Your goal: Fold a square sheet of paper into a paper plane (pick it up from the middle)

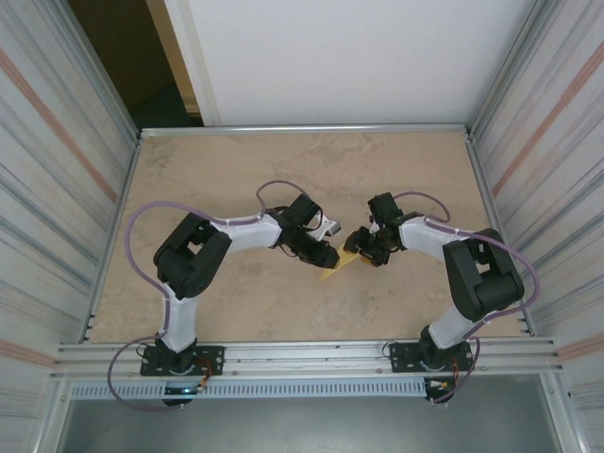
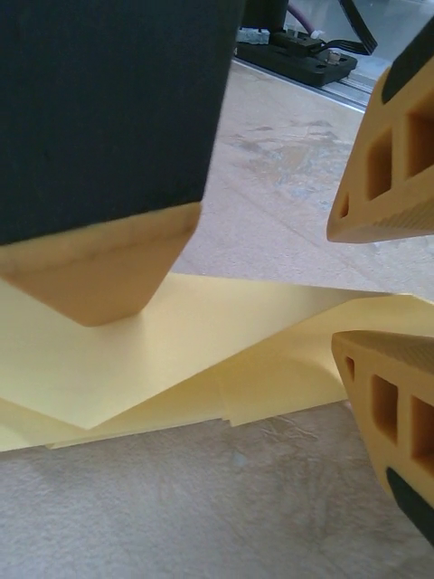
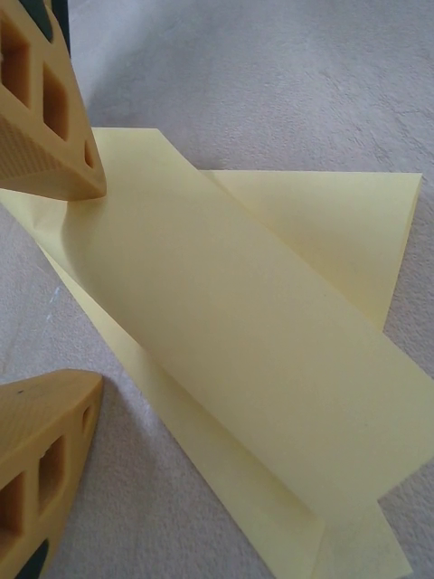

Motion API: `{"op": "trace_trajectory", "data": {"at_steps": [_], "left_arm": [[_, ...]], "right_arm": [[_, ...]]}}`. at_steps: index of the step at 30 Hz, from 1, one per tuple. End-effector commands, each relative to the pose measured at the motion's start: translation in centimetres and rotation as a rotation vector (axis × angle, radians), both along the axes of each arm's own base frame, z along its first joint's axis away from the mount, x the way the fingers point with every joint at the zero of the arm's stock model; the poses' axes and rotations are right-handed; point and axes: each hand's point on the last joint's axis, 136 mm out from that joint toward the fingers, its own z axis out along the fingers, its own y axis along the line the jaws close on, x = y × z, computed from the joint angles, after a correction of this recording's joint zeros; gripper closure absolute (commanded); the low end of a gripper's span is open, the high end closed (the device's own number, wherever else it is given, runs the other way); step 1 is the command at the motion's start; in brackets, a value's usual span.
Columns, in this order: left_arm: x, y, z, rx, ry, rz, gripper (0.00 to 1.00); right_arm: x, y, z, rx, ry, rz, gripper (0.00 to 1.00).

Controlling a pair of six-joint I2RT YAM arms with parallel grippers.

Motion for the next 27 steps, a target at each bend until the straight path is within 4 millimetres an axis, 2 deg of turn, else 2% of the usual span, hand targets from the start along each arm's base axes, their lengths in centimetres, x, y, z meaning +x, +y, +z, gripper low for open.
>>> {"op": "trace_trajectory", "data": {"at_steps": [1, 11, 27], "left_arm": [[0.3, 0.8, 0.7, 0.009, -0.034, 0.032, 0.66], [-0.5, 1.5, 0.2, 0.007, -0.047, 0.044, 0.59], [-1.1, 2.5, -3.1, 0.125, -0.016, 0.058, 0.66]], "right_arm": [[-0.9, -1.9, -3.7, -0.127, 0.048, -0.017, 0.47], [-0.9, -1.9, -3.9, -0.133, 0.069, -0.03, 0.47], [-1.4, -2.3, -4.8, -0.156, 0.109, -0.046, 0.47]]}}
